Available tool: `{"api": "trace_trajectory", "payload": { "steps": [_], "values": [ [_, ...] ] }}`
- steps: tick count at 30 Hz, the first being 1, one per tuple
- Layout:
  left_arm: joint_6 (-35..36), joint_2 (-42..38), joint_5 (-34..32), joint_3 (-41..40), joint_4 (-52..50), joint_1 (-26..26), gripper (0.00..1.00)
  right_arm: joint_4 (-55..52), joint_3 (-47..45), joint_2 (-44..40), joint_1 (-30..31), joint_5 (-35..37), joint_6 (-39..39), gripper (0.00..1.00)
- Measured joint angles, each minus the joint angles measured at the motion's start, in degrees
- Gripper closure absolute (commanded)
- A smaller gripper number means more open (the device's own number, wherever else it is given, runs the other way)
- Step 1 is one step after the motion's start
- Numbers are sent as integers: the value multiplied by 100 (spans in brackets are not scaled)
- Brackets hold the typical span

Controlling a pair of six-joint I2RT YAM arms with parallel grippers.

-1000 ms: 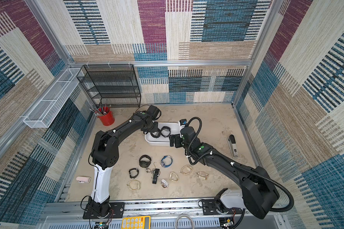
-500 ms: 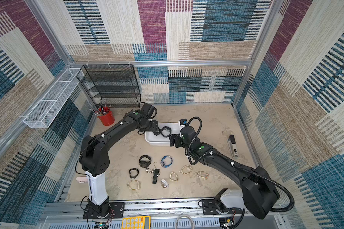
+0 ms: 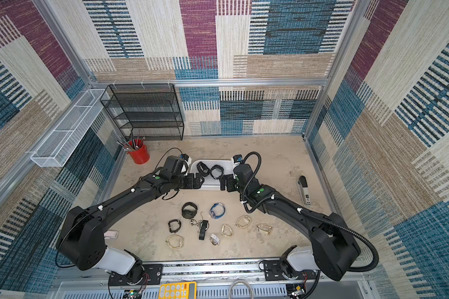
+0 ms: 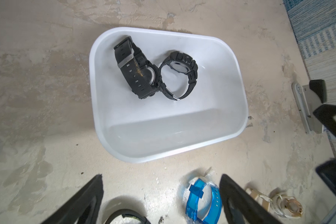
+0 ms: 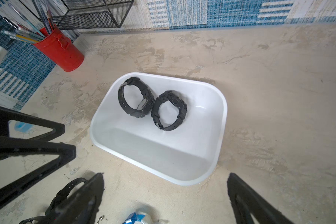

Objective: Put the watch into the storage box
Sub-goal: Pick up the watch at the center of the board.

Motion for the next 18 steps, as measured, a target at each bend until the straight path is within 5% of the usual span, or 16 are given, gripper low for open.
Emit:
{"api": "trace_trajectory", "payload": {
  "steps": [18],
  "values": [
    [-13,-1572,-15,-1471,960,9,2,-1742,-595,-901,0,-39,831,8]
  ]
}}
